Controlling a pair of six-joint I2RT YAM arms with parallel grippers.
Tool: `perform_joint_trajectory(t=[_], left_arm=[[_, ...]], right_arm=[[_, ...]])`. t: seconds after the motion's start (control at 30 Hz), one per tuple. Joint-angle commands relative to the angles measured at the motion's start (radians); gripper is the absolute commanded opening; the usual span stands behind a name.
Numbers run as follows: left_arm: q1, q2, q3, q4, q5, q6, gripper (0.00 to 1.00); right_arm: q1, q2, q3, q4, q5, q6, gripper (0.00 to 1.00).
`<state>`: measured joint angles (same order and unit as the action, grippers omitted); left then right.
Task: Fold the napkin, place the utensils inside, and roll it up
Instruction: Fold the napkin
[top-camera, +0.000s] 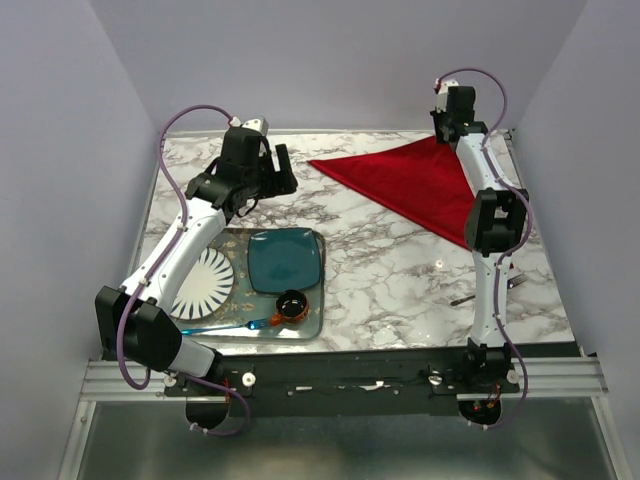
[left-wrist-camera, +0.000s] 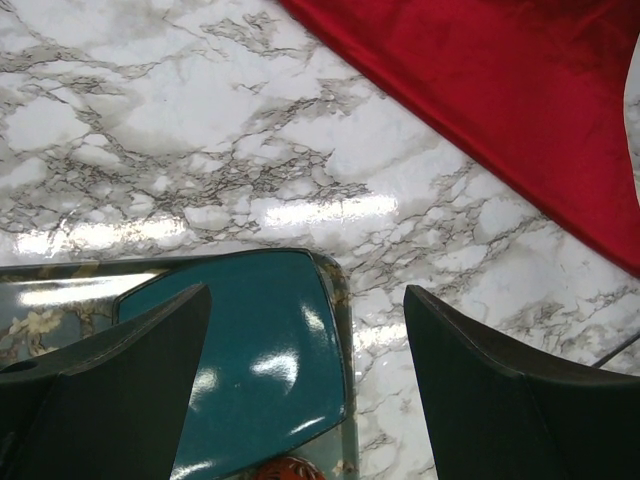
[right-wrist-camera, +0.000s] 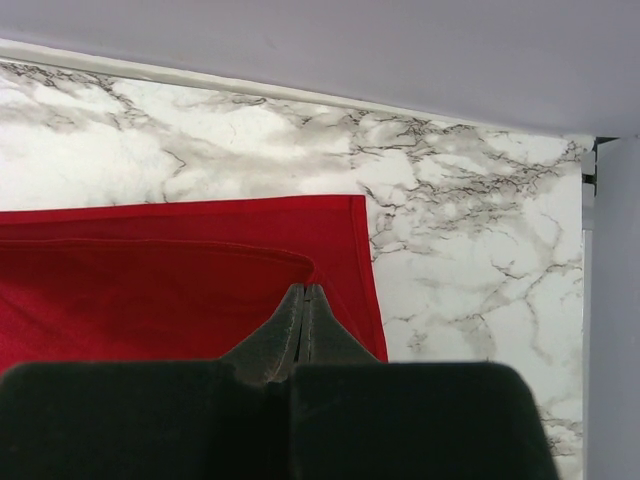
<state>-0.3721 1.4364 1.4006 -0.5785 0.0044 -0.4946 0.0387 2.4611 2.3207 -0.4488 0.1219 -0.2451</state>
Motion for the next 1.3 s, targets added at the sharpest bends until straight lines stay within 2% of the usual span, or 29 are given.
perform_joint_trajectory(t=[0.0,0.4,0.63,0.67,0.73,0.77,0.8,0.9,0.97,1.0,1.07,1.1,1.17,1.23,1.27], left_arm=[[0.009,-0.001,0.029,0.003,0.026,-0.004,0.87],[0.013,-0.004,0.029,0.006,0.032,-0.012,0.87],[0.012,-0.001,0.011,0.019,0.040,-0.021,0.87],[0.012,0.001,0.009,0.022,0.043,-0.024,0.87],[0.013,0.013,0.003,0.040,0.063,-0.027,0.87],[0.013,0.019,0.001,0.049,0.066,-0.028,0.87],[0.012,0.039,-0.003,0.061,0.086,-0.033,0.87],[0.013,0.111,0.011,0.138,0.140,-0.068,0.87],[0.015,0.153,-0.006,0.282,0.225,-0.131,0.84],[0.015,0.200,-0.018,0.333,0.241,-0.159,0.83],[0.016,0.261,-0.014,0.504,0.302,-0.235,0.80],[0.016,0.338,0.018,0.549,0.313,-0.263,0.77],[0.013,0.427,0.076,0.662,0.366,-0.312,0.67],[0.006,0.545,0.168,0.736,0.346,-0.361,0.51],[-0.001,0.580,0.191,0.781,0.338,-0.372,0.50]], right_arm=[[-0.011,0.038,0.039,0.027,0.027,-0.013,0.01],[-0.016,0.062,0.068,0.036,0.001,-0.016,0.01],[-0.014,0.101,0.088,0.045,0.016,-0.023,0.10],[-0.014,0.107,0.089,0.047,0.025,-0.025,0.19],[-0.014,0.110,0.097,0.058,0.079,-0.020,0.30],[-0.016,0.119,0.109,0.058,0.106,-0.022,0.47],[-0.014,0.122,0.123,0.053,0.134,-0.022,0.55],[-0.013,0.081,0.146,0.039,0.215,-0.031,0.69],[-0.013,0.035,0.161,-0.025,0.219,0.022,0.73],[-0.014,0.006,0.149,-0.115,0.217,0.121,0.74],[-0.014,-0.135,0.050,-0.166,0.178,0.235,0.74],[-0.014,-0.186,-0.104,-0.169,0.150,0.347,0.74],[-0.016,-0.324,-0.242,-0.143,0.038,0.400,0.74],[-0.014,-0.378,-0.369,-0.145,0.031,0.438,0.73],[-0.014,-0.420,-0.407,-0.151,0.024,0.447,0.73]])
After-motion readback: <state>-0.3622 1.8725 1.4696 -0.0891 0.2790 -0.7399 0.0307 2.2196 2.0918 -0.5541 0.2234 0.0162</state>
